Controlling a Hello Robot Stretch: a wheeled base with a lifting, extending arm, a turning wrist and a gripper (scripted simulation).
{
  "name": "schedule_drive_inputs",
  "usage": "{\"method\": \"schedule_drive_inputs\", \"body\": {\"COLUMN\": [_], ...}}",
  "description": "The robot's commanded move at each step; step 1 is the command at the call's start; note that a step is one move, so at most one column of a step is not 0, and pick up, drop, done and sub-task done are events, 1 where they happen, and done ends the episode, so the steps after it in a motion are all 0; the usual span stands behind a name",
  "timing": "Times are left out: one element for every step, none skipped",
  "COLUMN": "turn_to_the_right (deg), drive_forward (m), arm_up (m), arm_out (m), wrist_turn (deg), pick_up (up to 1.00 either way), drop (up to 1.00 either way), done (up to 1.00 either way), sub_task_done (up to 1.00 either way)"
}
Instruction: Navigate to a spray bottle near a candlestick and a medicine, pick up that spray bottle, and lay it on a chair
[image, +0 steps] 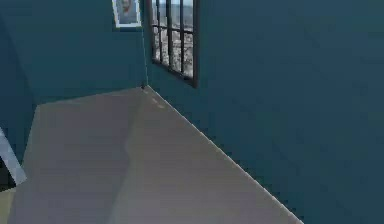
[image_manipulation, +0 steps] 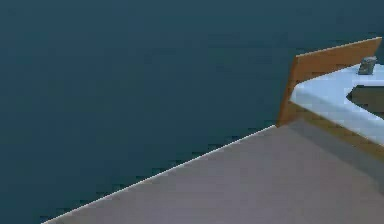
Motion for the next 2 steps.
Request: {"method": "schedule_drive_inputs", "body": {"turn_to_the_right": [-39.0, 0.0], "drive_forward": [0.0, 0.45], "arm_up": [0.0, 0.0], "arm_out": [0.0, 0.0], "wrist_turn": [0.0, 0.0], "pick_up": [0.0, 0.0], "drop": [0.0, 0.0], "done": [0.0, 0.0], "sub_task_done": [0.0, 0.0]}}
